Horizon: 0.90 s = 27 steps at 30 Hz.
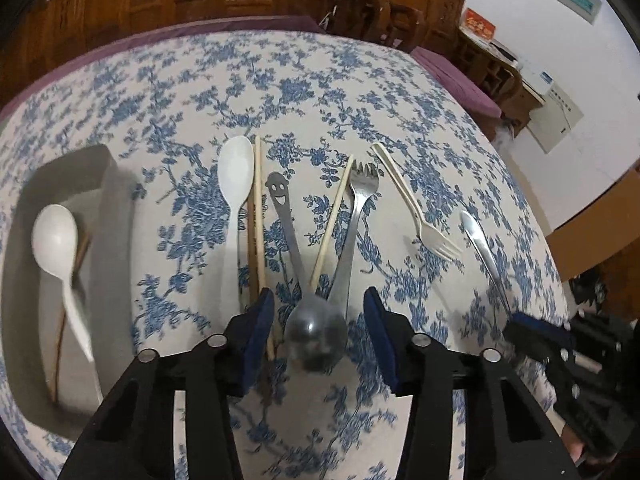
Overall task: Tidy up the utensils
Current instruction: 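Grasp the smiley-face metal spoon with the left gripper while the right holds the metal utensil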
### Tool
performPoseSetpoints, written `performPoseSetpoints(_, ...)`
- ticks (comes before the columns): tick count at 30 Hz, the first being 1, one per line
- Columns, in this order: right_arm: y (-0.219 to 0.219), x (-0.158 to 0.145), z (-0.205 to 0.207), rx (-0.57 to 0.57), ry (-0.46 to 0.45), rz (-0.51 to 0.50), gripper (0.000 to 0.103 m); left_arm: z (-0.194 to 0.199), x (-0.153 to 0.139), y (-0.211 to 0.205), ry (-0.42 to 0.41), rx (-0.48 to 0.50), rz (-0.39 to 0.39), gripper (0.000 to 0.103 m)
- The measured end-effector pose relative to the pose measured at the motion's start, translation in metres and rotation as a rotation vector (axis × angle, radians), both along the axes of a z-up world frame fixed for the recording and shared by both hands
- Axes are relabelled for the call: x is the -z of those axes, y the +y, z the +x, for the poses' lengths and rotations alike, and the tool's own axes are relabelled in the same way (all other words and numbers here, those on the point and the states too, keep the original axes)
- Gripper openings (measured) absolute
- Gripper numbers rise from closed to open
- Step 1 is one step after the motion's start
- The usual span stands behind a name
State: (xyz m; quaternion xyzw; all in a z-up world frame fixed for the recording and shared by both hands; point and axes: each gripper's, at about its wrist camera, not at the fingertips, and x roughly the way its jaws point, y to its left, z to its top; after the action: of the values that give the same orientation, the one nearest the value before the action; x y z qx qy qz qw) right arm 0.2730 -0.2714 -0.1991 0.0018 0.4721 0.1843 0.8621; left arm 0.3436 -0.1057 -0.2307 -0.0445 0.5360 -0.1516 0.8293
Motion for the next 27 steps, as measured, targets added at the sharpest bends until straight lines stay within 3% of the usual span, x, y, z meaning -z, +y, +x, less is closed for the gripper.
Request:
performPoseSetpoints(2, -0.003, 0.002, 0.003, 0.008, 0.006, 0.008, 0.005, 0.007, 0.006, 0.0, 0.035, -0.016, -0.024, 0.028)
performPoseSetpoints(4, -0.005, 0.003, 0.003, 0.014, 0.013, 0.018, 0.005, 0.012, 0.01, -0.001, 0.046, -0.031, -0.025, 0.028)
performPoseSetpoints(13, -0.008, 0.006, 0.004, 0.019, 0.019, 0.025, 0.005, 0.028, 0.027, -0.012, 0.094, -0.066, 0.08, 0.013)
performPoseSetpoints(18, -0.007, 0.009, 0.004, 0.02, 0.028, 0.028, 0.005, 0.03, 0.028, -0.015, 0.084, -0.059, 0.156, 0.013)
performPoseSetpoints(27, -0.005, 0.011, 0.004, 0.014, 0.031, 0.027, 0.005, 0.04, 0.03, -0.007, 0.103, -0.072, 0.175, 0.013)
